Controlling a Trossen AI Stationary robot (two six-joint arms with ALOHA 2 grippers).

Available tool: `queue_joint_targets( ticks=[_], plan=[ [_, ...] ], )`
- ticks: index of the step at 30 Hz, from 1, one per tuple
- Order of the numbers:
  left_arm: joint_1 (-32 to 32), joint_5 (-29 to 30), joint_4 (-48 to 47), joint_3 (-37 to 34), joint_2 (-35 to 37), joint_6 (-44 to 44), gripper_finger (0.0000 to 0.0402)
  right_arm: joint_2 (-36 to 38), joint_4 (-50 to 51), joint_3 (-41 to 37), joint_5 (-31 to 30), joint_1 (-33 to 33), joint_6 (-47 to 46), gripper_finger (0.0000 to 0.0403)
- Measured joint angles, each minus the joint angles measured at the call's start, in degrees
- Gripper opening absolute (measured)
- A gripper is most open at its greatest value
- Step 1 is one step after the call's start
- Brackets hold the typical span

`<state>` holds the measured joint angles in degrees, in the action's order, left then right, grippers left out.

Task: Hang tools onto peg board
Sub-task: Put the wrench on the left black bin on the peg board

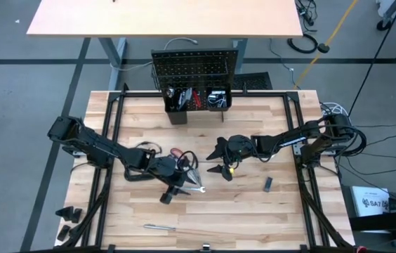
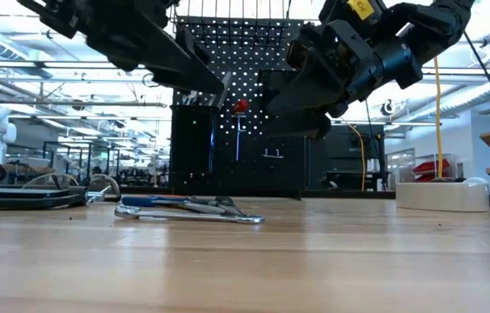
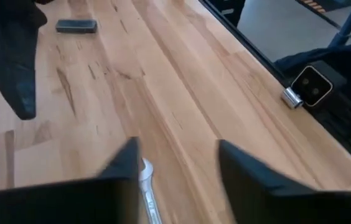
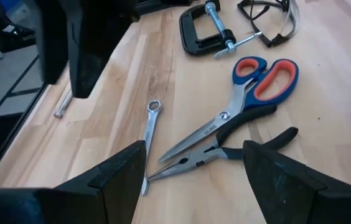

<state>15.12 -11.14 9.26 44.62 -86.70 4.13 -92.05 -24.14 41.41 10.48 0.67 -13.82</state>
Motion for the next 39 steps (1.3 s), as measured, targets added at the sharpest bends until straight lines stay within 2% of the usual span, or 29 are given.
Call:
queue_joint_targets(
  ticks=[2, 3, 6, 23, 30, 33, 39],
  plan=[
    [-0.33, 0.0, -0.55, 0.0, 0.01, 0.87, 0.0054, 0.0, -0.02, 0.0, 0.0, 0.0, 0.0, 0.026],
    [-0.6, 0.02, -1.13, 0.0, 0.04, 0.9, 0.0027, 0.0, -0.01, 0.0, 0.0, 0.0, -0.01, 0.026],
    [-1.14, 0.5, -2.15, 0.0, 0.04, 0.75, 0.0007, 0.0, -0.02, 0.0, 0.01, 0.02, -0.01, 0.026],
    [-1.18, 1.28, -2.52, 0.0, 0.12, 3.8, 0.0, 0.0, -0.01, -0.01, 0.02, 0.0, 0.0, 0.026],
    [-4.16, -3.51, -4.57, -0.54, 5.8, 5.27, 0.0, 0.02, 0.38, -0.02, 0.02, 0.0, -0.05, 0.026],
    [-5.06, -4.97, 2.91, -5.61, 10.74, 3.77, 0.0, 0.0, 0.98, 0.0, 0.02, 0.02, -0.11, 0.026],
    [-5.93, -10.29, 33.24, -21.78, 17.88, -5.6, 0.0, 0.01, 1.31, -0.02, 0.02, 0.07, -0.48, 0.026]
  ],
)
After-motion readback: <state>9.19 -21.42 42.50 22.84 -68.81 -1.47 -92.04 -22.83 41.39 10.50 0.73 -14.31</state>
